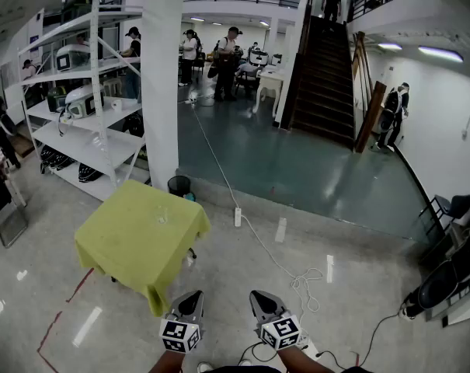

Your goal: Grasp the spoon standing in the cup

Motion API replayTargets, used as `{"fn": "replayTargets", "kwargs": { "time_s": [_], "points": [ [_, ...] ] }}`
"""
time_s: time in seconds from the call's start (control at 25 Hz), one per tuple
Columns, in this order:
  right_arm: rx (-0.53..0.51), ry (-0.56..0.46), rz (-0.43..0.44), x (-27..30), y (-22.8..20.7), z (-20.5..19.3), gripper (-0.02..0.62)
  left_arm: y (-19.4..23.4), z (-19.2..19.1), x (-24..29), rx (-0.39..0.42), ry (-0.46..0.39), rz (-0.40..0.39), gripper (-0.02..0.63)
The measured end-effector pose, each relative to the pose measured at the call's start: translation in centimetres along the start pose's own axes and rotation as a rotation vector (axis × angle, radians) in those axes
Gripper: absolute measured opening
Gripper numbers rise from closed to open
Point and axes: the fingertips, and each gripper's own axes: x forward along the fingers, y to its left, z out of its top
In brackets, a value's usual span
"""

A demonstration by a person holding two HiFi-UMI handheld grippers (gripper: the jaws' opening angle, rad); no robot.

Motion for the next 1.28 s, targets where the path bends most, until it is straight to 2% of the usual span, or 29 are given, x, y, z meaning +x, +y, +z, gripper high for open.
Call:
{"fn": "replayTargets", "kwargs": {
  "time_s": [0.2, 0.36, 0.64, 0.84, 1.0, 1.28],
  "points": [
    [0.018, 0.009, 0.016, -0.5, 1.0, -0.7, 0.006, -0.2, -0.4, -0.8, 0.007, 0.009, -0.007, 0.006],
    [0.025, -0.005, 0.015, -0.3, 1.9, -0.6, 0.006, 1.9, -1.2, -1.8, -0.012, 0.018, 0.028, 0.006],
    [0.022, -0.031, -0.021, 0.2, 1.6, 0.2, 0.006, 2.6, -0.6, -2.3, -0.012, -0.009, 0.027, 0.006],
    [0.008, -0.036, 0.006, 0.9, 1.9, 1.0, 0.008, 2.6, -0.2, -2.1, -0.016, -0.024, 0.035, 0.006],
    [0.010, -0.038, 0.018, 2.0, 1.4, 0.9, 0.008, 2.7, -0.2, -1.3, -0.024, -0.037, 0.036, 0.006],
    [0.015, -0.032, 0.039, 5.5, -2.0, 0.1, 0.008, 3.6, -0.2, 2.6, 0.037, -0.016, 0.037, 0.006]
  ]
}}
